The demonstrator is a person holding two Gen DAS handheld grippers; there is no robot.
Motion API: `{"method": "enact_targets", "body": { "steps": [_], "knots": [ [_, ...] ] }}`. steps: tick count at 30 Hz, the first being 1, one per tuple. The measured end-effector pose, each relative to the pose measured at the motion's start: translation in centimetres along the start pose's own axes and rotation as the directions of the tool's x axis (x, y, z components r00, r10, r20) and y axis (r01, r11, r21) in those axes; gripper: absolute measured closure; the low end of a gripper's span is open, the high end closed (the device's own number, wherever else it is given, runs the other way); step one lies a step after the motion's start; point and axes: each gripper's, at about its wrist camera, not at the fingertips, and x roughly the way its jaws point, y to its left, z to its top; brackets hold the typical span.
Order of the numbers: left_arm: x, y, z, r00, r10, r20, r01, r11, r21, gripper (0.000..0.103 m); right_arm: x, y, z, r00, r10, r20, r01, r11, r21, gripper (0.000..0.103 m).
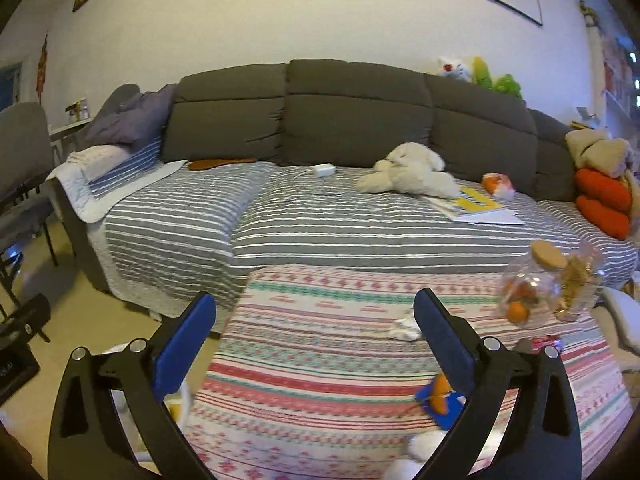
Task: Collect trash
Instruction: 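Move both tools back over the table toward the tissue and snack wrapper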
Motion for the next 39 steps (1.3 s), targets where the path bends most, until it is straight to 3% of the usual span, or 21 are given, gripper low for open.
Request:
{"method": "enact_targets", "body": {
  "steps": [11,32,35,39],
  "knots": [
    [-0.1,-7.5,-1.7,0.996,-0.084,-0.033,0.087,0.993,0.079,0.007,-0.2,-6.3,-1.2,0.997,-0.071,-0.013,0.071,0.997,0.032,0.007],
    [0.5,-16.7,-4.4,0.986,-0.139,-0.094,0.152,0.976,0.154,0.007,1.1,-16.4,-4.1,0.983,-0.141,-0.115,0.156,0.978,0.139,0.007],
    [1.2,-18.1,-5.0,0.98,-0.154,-0.126,0.173,0.972,0.158,0.007,0.9,-18.4,-4.2,0.98,-0.152,-0.124,0.172,0.971,0.166,0.007],
    [3.0,-20.6,-6.2,0.957,-0.189,-0.221,0.234,0.952,0.195,0.007,0.9,-21.6,-4.2,0.975,-0.165,-0.147,0.193,0.958,0.21,0.007]
  ]
}}
